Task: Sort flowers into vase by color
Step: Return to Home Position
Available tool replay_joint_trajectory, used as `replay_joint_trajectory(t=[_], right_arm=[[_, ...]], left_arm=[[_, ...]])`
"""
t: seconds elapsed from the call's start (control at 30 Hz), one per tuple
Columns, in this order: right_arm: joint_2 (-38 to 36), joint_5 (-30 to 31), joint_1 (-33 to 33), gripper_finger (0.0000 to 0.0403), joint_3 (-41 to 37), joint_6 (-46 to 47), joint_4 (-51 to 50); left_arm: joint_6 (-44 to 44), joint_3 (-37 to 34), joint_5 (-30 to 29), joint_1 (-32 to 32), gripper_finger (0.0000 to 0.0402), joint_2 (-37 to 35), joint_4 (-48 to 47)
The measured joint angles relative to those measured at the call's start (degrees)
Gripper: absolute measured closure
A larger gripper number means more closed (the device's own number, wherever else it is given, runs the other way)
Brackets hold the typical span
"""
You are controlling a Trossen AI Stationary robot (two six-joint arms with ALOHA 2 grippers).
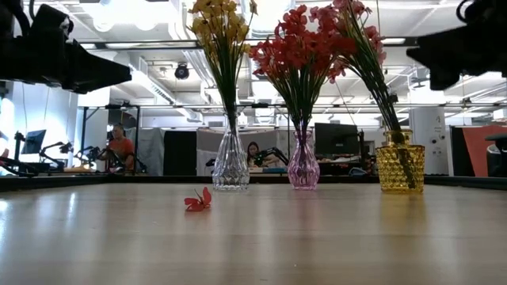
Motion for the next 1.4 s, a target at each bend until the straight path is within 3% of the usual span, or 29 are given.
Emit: replay_joint_trajectory(t=[0.23,1.4], right_arm=[[1.19,0.00,0.00,0.0260,0.07,9.15,-5.46],[1.29,0.04,0.00,0.0274,0.44,9.16,-5.95]], left_arm=[[-0.02,0.15,-0.02,0.00,0.0144,0.68,0.08],[-0.02,0.24,-0.02,-0.02,0.0144,3.07,0.04]])
